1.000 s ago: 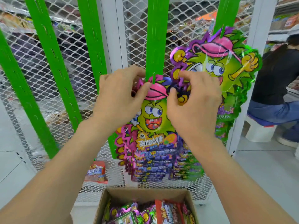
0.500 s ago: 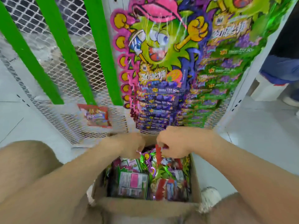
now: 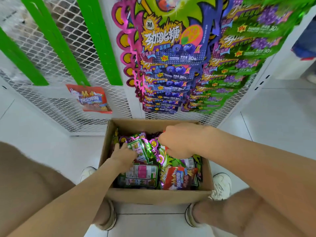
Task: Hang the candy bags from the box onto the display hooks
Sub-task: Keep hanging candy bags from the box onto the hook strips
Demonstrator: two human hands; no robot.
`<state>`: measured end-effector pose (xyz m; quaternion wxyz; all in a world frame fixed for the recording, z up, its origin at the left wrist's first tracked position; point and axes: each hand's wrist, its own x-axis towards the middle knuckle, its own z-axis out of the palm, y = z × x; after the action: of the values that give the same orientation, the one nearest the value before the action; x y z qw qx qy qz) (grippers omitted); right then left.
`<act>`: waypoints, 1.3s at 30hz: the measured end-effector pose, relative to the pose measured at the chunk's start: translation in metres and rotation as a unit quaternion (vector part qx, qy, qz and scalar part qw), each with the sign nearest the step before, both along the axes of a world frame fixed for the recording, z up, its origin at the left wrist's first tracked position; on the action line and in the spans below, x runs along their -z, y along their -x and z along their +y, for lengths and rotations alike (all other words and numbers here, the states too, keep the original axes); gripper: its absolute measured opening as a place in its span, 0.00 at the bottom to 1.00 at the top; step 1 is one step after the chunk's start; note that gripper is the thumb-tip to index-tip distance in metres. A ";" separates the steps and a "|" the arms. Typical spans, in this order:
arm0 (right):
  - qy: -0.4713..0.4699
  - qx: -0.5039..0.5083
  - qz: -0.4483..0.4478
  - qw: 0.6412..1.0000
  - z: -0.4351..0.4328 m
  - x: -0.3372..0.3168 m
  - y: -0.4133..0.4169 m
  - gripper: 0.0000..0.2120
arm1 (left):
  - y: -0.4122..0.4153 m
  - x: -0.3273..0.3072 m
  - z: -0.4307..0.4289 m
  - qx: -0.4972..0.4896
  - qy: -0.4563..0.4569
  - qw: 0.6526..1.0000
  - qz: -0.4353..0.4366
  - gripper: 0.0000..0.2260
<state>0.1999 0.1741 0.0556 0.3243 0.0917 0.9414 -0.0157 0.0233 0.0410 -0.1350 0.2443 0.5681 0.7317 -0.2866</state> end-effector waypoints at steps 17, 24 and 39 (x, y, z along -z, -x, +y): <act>0.105 0.071 0.119 0.985 -0.020 -0.049 -0.018 0.45 | -0.013 -0.220 0.011 -0.454 -0.329 0.679 -0.474 0.18; 0.096 0.147 0.312 0.934 0.016 -0.085 -0.030 0.05 | -0.012 -0.255 0.007 -0.572 -0.319 0.595 -0.466 0.17; 0.271 0.261 0.508 0.775 0.036 -0.124 -0.035 0.08 | -0.037 -0.321 0.015 -0.241 -0.528 0.658 -0.480 0.05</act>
<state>0.2350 0.2101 0.1800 -0.2060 0.2213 0.8661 -0.3982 0.0606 0.0560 0.1864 0.2815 0.4636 0.6525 0.5293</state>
